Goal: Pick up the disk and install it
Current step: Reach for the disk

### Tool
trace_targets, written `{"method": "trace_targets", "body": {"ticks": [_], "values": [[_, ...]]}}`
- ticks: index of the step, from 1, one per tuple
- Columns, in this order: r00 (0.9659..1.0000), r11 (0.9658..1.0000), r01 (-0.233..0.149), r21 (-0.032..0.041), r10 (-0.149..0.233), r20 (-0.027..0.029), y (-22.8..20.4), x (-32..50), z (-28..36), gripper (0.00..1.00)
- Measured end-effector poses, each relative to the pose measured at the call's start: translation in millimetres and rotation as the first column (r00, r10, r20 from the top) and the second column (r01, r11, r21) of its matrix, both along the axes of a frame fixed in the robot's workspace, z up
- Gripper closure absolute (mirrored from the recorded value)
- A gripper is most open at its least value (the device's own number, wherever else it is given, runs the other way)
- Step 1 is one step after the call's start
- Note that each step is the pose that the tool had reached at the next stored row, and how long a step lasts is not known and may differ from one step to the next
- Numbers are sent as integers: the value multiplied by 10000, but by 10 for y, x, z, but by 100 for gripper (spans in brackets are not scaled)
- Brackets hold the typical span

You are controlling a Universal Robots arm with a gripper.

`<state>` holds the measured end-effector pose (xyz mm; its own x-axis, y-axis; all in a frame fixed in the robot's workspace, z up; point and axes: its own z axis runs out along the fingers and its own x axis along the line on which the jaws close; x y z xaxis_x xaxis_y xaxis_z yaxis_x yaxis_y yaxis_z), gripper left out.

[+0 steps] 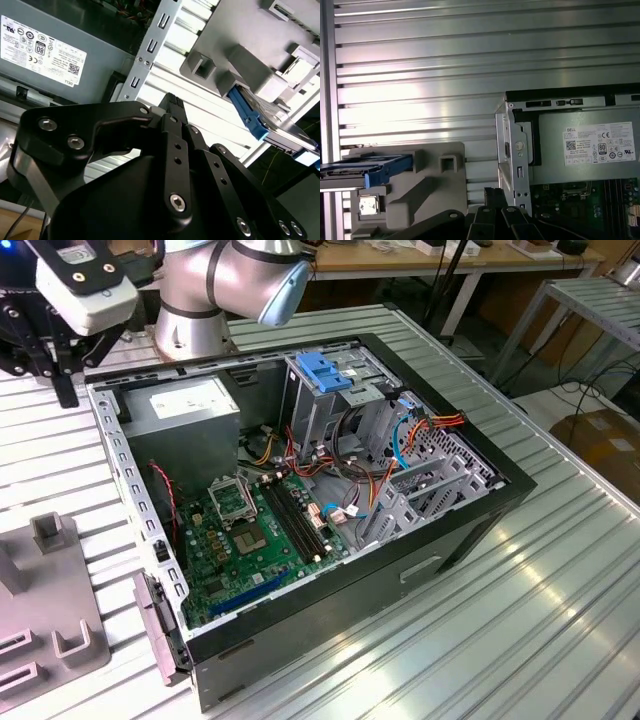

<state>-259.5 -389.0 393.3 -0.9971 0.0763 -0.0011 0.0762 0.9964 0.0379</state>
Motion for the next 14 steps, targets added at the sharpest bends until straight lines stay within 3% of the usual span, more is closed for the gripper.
{"method": "trace_targets", "body": {"ticks": [14], "values": [[10000,10000,-2,1,2,-25,25,-567,0,89]]}}
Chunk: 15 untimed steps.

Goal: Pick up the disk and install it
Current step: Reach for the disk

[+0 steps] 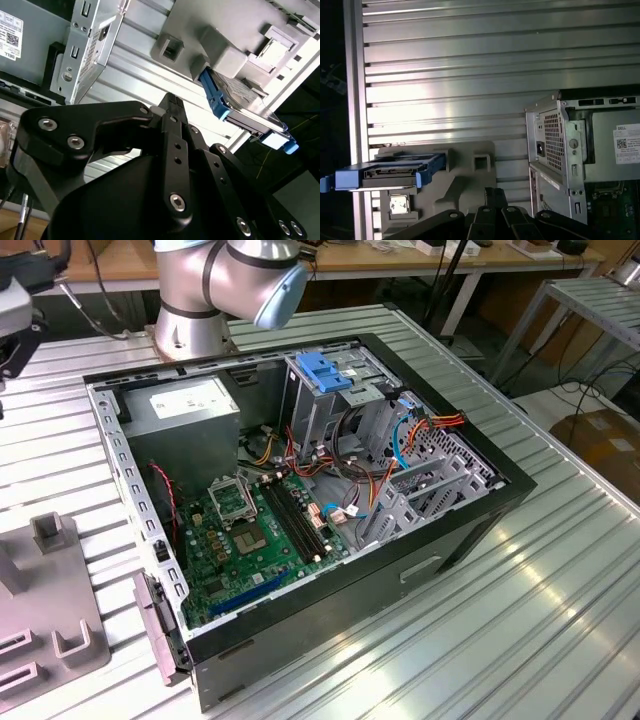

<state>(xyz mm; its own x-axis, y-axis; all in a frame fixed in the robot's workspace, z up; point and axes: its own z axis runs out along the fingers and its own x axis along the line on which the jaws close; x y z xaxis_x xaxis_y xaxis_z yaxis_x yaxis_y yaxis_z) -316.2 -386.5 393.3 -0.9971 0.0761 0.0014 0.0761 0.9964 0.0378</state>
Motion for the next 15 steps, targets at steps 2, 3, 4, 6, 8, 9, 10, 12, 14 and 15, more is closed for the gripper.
{"method": "trace_targets", "body": {"ticks": [2,3,4,6,8,9,10,12,14,15], "values": [[10000,10000,2,-1,-2,-8,7,-80,1,89],[10000,10000,2,-1,-2,-13,10,-115,0,89],[10000,10000,1,-1,-1,-19,15,-156,0,89],[10000,10000,0,0,0,-38,26,-259,0,89],[10000,10000,2,0,-2,-56,30,-338,0,89],[10000,10000,1,0,-1,-69,34,-404,0,89],[10000,10000,0,-1,0,-93,38,-510,0,89],[9999,10000,1,-1,-1,-111,42,-579,0,89],[9999,10000,1,0,-1,-128,44,-658,-1,89],[9999,10000,1,-1,-1,-144,46,-720,0,89]]}}
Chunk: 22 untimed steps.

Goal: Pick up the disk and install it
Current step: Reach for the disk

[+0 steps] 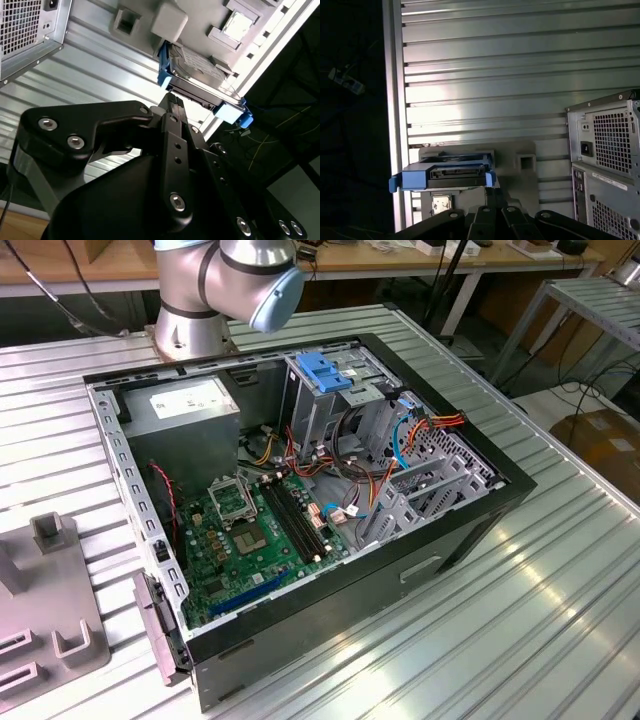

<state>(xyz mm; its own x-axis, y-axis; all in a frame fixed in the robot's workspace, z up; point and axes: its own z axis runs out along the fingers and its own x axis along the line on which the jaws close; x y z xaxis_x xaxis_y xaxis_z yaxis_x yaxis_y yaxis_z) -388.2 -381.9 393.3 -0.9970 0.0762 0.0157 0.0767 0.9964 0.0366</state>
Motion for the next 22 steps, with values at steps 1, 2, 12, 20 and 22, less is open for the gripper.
{"method": "trace_targets", "body": {"ticks": [1,2,12,20,22], "values": [[10000,10000,0,1,0,-10,2,-50,-1,89],[10000,10000,0,1,0,-19,3,-90,-1,89],[9999,10000,1,0,-1,-122,11,-563,-3,89],[9999,10000,0,0,0,-133,14,-669,-4,89],[9999,10000,0,1,0,-132,14,-670,-4,89]]}}
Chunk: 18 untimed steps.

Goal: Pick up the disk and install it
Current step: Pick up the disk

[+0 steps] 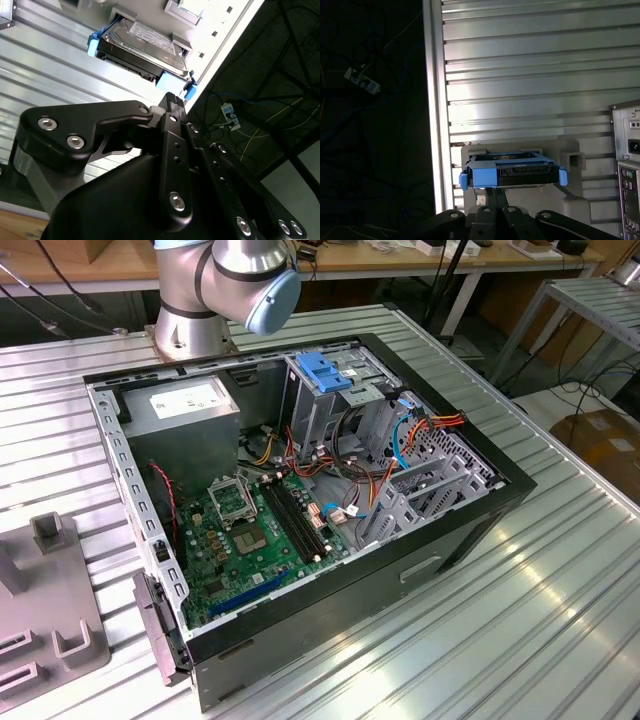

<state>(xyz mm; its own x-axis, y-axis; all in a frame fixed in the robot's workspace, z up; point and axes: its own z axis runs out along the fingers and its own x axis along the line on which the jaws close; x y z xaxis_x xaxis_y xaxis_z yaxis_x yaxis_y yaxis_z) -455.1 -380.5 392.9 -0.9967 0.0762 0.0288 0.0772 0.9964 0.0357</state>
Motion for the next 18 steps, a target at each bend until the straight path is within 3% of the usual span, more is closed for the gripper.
{"method": "trace_targets", "body": {"ticks": [9,11,15,16,18], "values": [[10000,10000,0,0,0,0,0,-4,0,89],[9996,9996,-296,1,296,1,0,-5,-1,89],[9938,9938,-1112,1,1112,1,0,-4,0,89],[9909,9909,-1344,0,1344,0,0,-4,0,89],[9810,9810,-1940,0,1940,0,0,-4,0,89]]}}
